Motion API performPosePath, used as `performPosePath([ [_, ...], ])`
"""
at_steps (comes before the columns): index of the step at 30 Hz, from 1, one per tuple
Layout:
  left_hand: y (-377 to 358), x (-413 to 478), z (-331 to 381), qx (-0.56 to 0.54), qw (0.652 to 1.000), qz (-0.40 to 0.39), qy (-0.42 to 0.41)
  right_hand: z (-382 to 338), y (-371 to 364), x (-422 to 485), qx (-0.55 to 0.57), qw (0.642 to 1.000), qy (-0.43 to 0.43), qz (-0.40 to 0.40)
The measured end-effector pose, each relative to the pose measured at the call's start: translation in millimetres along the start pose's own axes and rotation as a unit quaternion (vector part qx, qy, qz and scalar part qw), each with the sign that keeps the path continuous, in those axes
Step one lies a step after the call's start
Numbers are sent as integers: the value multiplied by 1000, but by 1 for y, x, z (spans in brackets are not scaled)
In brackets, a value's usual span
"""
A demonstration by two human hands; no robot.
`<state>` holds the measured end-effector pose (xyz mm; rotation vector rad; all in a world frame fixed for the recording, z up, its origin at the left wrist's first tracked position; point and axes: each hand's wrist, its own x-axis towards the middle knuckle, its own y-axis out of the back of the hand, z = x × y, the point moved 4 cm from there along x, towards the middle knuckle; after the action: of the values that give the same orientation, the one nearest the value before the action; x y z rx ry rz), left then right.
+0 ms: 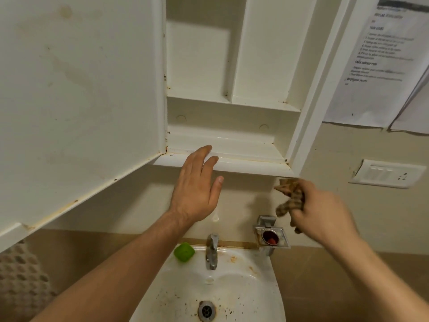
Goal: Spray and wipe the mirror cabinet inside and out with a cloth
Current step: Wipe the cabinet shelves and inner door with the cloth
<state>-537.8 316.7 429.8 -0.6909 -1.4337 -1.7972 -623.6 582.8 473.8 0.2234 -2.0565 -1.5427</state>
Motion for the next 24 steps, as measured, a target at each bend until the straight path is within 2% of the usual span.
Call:
performPosePath([
  [2, -2, 3, 1, 5, 1000, 7, -7, 14, -16, -18, 87, 994, -23, 60],
  [4, -4, 7, 5, 19, 1000, 12, -10, 19, -13, -16, 134, 980, -11, 147],
  [6, -7, 9, 9, 32, 999, 11, -4, 14, -1, -1, 121, 965, 28, 230],
  [8, -8, 9, 9, 34, 999, 11, 3, 1, 7, 19, 61, 961, 75, 259],
  [12, -6, 6, 7, 23, 1000, 13, -13, -13, -7, 44, -113, 983, 85, 121],
  [16, -4, 3, 6, 33, 999, 4, -15, -8, -17, 38, -119, 989, 61, 58],
  [20, -3, 4, 10, 23, 1000, 0, -9, -18, -15, 28, -69, 996, 47, 39],
  [24, 3, 4, 11, 24, 1000, -12, -2, -33, 4, 45, -88, 994, 0, 60],
])
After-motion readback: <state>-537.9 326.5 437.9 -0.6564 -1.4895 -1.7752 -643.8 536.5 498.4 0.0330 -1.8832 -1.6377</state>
